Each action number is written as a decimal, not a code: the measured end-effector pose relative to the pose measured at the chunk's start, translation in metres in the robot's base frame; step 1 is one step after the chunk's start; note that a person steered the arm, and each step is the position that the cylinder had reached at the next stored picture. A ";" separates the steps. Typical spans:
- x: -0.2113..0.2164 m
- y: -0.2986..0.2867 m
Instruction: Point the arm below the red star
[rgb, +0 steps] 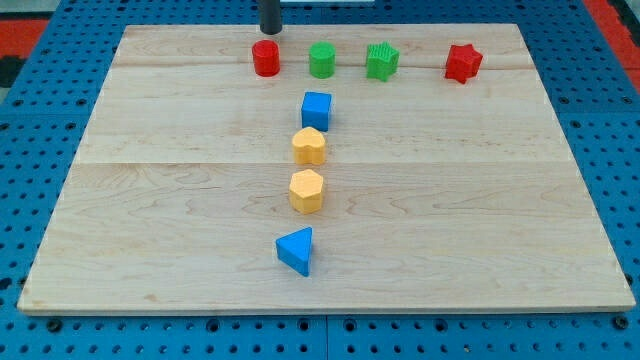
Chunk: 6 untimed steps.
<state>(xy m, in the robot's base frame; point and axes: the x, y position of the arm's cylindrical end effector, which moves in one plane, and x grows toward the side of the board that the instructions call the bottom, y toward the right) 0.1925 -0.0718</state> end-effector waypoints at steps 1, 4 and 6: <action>0.000 0.000; 0.003 0.069; 0.008 0.121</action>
<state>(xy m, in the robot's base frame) 0.2008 0.0495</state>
